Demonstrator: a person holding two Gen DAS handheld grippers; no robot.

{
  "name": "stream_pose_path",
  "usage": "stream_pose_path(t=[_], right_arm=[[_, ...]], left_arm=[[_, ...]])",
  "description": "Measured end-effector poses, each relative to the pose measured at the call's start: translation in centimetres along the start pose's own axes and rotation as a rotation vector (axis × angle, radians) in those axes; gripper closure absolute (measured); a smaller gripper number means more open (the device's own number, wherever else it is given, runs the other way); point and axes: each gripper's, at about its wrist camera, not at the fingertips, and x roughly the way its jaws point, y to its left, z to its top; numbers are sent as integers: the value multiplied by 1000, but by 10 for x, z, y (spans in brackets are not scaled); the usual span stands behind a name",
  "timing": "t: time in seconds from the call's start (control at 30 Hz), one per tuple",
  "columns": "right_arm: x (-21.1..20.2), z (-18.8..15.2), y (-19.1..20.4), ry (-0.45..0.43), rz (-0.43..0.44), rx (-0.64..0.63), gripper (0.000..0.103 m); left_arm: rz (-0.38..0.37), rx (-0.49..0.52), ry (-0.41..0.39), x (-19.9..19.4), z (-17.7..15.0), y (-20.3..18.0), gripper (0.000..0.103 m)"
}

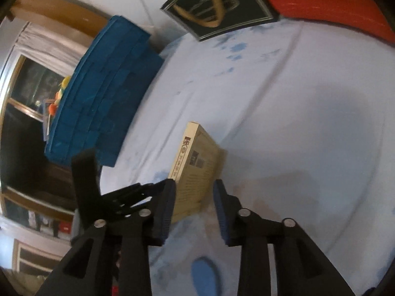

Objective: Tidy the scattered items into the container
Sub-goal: 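Grasp the cream card box edge-on with the left gripper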

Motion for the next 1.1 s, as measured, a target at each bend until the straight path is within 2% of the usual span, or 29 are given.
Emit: stream_pose_path(t=[0.07,0.13,0.17,0.23,0.3,0.47,0.63,0.8,0.87,0.93,0.97,1.07,1.1], right_arm=[[7,1,8,2,7,-1,70],[11,5,14,8,8,-6,70],[12,8,17,13,6,-11,70],[16,11,20,21,6,-17,70],[20,13,22,26,9,-18,70],[27,18,25,40,5,-18,70],[34,20,26,41,53,6,68],[36,25,32,37,114,19,68],[39,24,32,48,139,29,68],[40,22,30,47,128,38,68],[40,21,30,46,122,43,68],[32,15,24,19,85,56,68],[26,11,23,8,47,49,68]], left_arm=[[-17,-9,-36,-20,1,6,59],[-32,14,-77,-40,-1,4,34],[-29,40,-100,-49,-3,-1,31],[-20,85,-122,-59,-4,-9,31],[-18,118,-110,-59,-6,-17,31],[-25,148,-109,-56,-13,-26,31],[4,175,-129,-60,-18,-38,31],[29,153,-120,-56,-15,-34,31],[44,140,-119,-48,-9,-32,42],[38,128,-93,-38,-5,-31,82],[34,123,-80,-33,-4,-31,89],[38,122,-78,-28,-1,-33,90],[43,124,-82,-28,0,-35,91]])
